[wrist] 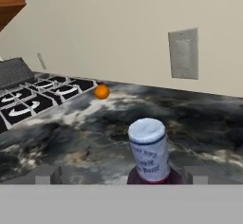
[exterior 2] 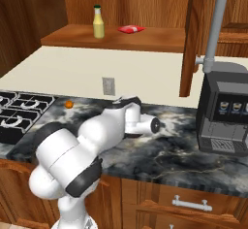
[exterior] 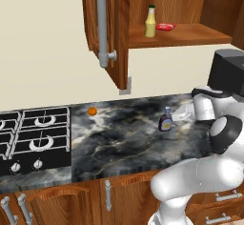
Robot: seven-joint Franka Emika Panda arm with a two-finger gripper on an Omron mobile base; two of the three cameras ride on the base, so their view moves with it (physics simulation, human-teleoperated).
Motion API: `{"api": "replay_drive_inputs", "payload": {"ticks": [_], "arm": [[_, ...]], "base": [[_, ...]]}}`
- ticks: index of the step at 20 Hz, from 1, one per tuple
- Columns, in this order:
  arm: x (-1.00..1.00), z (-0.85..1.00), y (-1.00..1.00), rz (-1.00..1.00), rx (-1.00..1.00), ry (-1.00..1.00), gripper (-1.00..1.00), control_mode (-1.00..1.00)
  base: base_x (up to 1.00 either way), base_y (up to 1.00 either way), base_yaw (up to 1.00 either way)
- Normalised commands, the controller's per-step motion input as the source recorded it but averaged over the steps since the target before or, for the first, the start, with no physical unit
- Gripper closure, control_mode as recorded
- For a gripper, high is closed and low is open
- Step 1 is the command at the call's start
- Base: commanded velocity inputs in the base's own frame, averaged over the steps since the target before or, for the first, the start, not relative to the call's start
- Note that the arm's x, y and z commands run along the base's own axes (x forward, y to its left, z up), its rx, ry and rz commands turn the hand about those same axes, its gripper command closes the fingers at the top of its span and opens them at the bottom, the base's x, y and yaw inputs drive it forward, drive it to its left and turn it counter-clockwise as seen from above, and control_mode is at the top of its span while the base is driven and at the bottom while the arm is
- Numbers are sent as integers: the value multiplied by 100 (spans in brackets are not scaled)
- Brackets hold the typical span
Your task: Pick the condiment bottle and mustard from the counter and place them in the cabinet.
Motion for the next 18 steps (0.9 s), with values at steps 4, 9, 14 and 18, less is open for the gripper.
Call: {"api": "replay_drive_inputs", "payload": {"ticks": [4, 9, 14, 18], "arm": [[12, -13, 21, 6, 2, 0, -100, -100], [10, -12, 4, 1, 0, 0, -100, -100], [16, -5, 3, 0, 0, 0, -100, -100], [2, -2, 2, 0, 0, 0, -100, -100]], "base": [[0, 0, 0], [0, 0, 0], [0, 0, 0], [0, 0, 0]]}}
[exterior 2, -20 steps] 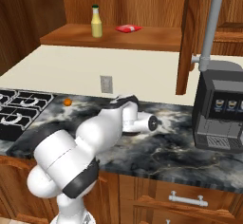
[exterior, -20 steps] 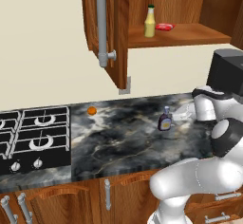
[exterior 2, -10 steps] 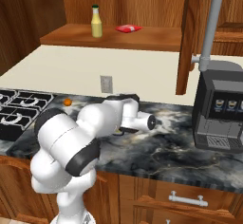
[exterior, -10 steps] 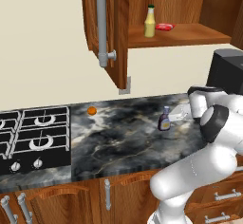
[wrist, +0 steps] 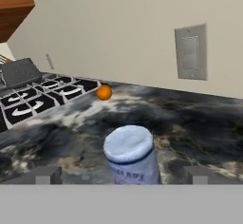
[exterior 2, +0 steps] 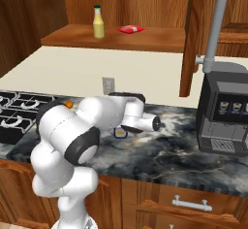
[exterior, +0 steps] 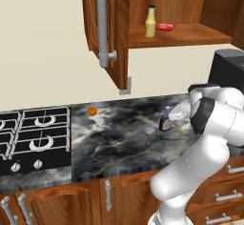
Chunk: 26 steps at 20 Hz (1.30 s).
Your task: Pick the condiment bottle and mustard from the counter and place them in the cabinet.
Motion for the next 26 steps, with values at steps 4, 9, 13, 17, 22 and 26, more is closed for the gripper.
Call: {"api": "replay_drive_inputs", "payload": {"ticks": [4, 9, 13, 17, 22, 26], "arm": [[0, -1, 2, 0, 0, 0, 100, -100], [0, 0, 0, 0, 0, 0, 100, -100], [0, 0, 0, 0, 0, 0, 100, -100], [0, 0, 0, 0, 0, 0, 100, -100], [0, 0, 0, 0, 0, 0, 100, -100], [-27, 31, 0, -2, 2, -7, 100, -100]], "base": [[0, 0, 0], [0, 0, 0], [0, 0, 0], [0, 0, 0], [0, 0, 0], [0, 0, 0]]}}
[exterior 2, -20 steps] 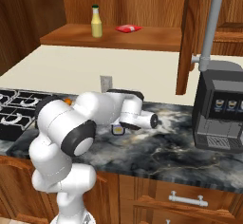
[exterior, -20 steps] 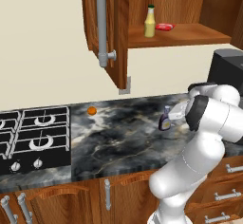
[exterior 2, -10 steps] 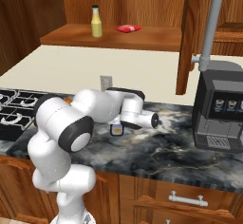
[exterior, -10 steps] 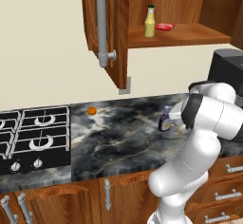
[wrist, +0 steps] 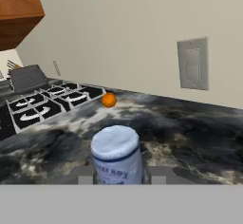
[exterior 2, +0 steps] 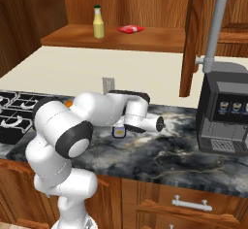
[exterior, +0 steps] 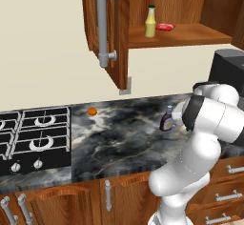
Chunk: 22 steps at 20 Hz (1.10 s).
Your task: Pick the condiment bottle and mustard from the counter and place them in the cabinet.
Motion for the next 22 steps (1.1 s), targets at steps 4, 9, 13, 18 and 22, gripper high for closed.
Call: {"api": "replay_drive_inputs", "payload": {"ticks": [4, 9, 13, 18, 22], "arm": [[-37, 64, 0, -5, 1, -11, 100, -100], [-39, 81, 11, -7, 0, -7, 100, -100], [-47, 90, 9, -8, -1, -1, 100, -100], [-56, 95, 10, -12, -3, 0, 100, -100], [-61, 96, 1, -13, -2, 0, 100, -100]], "base": [[0, 0, 0], [0, 0, 0], [0, 0, 0], [0, 0, 0], [0, 0, 0]]}}
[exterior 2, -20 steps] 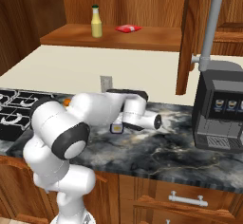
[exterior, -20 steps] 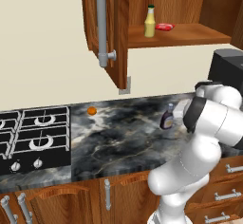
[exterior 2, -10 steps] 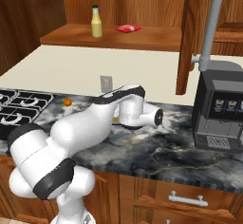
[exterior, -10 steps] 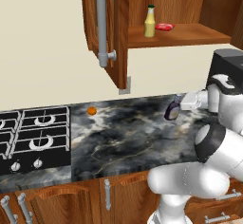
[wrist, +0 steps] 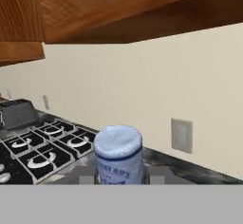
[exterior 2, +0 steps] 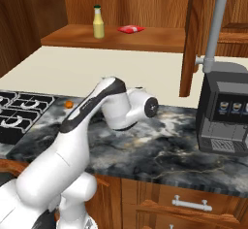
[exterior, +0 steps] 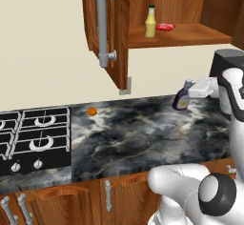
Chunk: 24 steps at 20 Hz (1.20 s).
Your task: Pick the condiment bottle and mustard from the counter and place them in the cabinet.
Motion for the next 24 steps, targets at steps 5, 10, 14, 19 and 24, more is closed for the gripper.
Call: {"api": "replay_drive_inputs", "payload": {"ticks": [5, 10, 14, 19, 24], "arm": [[-51, 97, 11, -6, -9, 0, 100, -100], [-29, 99, 20, -1, -13, -3, 100, -100], [-13, 94, 4, -8, -8, -6, 100, -100], [-1, 84, 0, -14, -6, -9, 100, -100], [0, 53, -19, -19, -1, -9, 100, -100]], "base": [[0, 0, 0], [0, 0, 0], [0, 0, 0], [0, 0, 0], [0, 0, 0]]}}
